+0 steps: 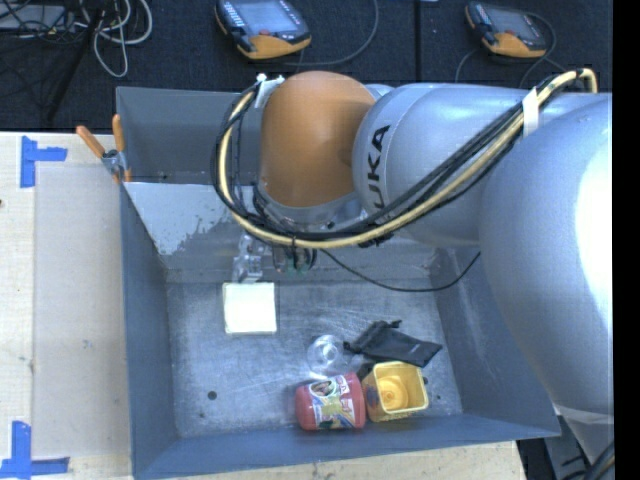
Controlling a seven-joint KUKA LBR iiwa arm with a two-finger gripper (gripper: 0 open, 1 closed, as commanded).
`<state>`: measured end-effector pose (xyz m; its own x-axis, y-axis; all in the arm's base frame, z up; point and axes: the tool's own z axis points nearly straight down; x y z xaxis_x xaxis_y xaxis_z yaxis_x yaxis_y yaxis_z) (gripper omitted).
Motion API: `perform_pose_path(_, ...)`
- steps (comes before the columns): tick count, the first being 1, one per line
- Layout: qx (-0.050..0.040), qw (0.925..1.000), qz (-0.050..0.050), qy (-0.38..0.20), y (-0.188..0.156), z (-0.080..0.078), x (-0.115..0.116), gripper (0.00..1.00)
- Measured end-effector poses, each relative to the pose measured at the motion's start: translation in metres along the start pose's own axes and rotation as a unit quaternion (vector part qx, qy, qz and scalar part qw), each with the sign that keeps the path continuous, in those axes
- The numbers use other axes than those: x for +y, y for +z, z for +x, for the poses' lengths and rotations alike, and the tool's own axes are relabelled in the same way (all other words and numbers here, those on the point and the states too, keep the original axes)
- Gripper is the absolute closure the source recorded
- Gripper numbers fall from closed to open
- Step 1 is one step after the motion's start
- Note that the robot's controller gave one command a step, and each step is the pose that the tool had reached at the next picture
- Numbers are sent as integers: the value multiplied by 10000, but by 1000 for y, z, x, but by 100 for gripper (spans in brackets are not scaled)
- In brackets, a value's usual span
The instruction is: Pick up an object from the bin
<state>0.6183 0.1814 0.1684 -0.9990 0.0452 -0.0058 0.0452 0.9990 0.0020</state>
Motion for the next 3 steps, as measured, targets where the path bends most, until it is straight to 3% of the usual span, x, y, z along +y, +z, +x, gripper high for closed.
perform_pose_path(1,51,10000,16,84,-48,0,-3,100)
perform_pose_path(2,-24,10000,-10,71,-35,-4,1,100)
perform_pose_path(3,44,9997,13,249,65,20,3,0)
